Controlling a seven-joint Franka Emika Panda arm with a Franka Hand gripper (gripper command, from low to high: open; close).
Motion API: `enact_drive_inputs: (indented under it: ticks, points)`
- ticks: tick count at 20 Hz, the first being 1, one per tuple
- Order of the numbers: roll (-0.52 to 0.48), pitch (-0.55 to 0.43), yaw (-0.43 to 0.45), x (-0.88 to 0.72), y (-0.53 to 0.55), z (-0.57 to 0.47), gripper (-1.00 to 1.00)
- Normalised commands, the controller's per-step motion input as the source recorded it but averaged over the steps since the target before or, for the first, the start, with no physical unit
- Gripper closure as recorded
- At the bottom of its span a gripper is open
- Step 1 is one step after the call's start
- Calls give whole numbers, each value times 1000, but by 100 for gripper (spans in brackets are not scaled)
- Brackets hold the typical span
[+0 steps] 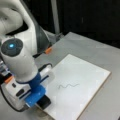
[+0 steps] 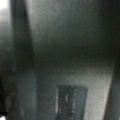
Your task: Erasing curve lines
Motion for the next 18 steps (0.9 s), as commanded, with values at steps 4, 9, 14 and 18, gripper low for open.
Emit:
enact_drive_inputs:
  ticks: [4, 9, 14, 18]
  points:
    - [42, -196, -359, -188, 469, -71, 100]
    - [-14, -210, -404, -175, 529, -127, 100]
    - [33, -316, -358, -213, 439, -219, 100]
    - [66, -326, -300, -229, 318, -254, 100]
